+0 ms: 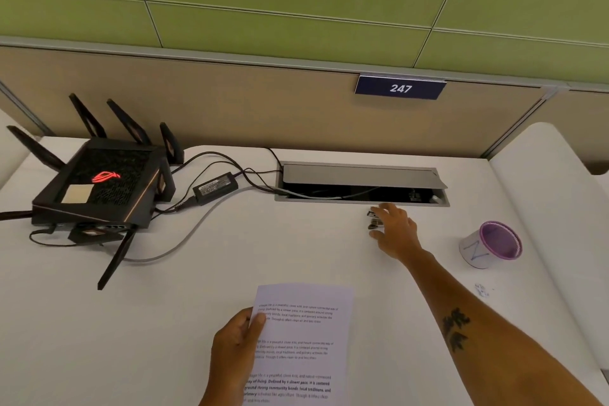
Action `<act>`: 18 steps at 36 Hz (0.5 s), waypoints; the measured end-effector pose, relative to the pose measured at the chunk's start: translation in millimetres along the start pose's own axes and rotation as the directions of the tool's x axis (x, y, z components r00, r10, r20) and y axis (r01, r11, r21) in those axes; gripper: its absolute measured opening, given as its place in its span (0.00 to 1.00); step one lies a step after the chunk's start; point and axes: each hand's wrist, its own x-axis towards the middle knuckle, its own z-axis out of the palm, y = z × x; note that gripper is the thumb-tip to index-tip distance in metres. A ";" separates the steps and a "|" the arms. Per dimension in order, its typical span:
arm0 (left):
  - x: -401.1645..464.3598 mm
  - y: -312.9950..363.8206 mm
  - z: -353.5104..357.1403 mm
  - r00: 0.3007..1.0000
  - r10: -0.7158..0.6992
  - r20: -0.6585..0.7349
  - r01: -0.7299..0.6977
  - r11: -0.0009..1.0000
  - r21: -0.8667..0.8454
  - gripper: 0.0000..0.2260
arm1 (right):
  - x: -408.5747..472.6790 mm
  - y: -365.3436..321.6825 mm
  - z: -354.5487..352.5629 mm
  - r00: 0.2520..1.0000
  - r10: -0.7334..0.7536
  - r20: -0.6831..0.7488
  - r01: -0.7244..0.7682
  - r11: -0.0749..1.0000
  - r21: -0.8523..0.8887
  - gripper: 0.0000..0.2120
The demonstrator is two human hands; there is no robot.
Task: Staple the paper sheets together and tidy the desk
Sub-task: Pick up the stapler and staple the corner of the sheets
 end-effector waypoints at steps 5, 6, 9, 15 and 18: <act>1.6 -2.4 0.0 1.000 0.001 0.017 -0.001 1.000 0.020 0.07 | -2.5 3.9 7.1 0.999 -0.001 -0.044 0.003 0.998 0.062 0.22; 1.3 -2.4 -0.1 1.000 0.001 0.017 -0.001 1.000 0.026 0.07 | -4.4 4.2 8.0 0.999 0.006 -0.047 -0.002 0.997 0.080 0.22; 0.0 -1.7 -1.2 1.000 0.015 0.014 -0.016 0.999 0.047 0.07 | -12.2 3.8 9.2 0.998 0.036 -0.057 -0.025 0.983 0.183 0.20; -7.0 2.1 -2.9 1.000 0.020 0.023 -0.021 0.999 0.028 0.07 | -37.6 -11.1 -2.1 1.000 -0.024 0.007 0.018 0.882 0.470 0.16; -14.6 7.1 -3.0 0.999 0.025 0.025 -0.025 1.000 0.005 0.07 | -53.9 -27.7 -13.9 0.990 -0.125 0.063 0.078 0.865 0.495 0.15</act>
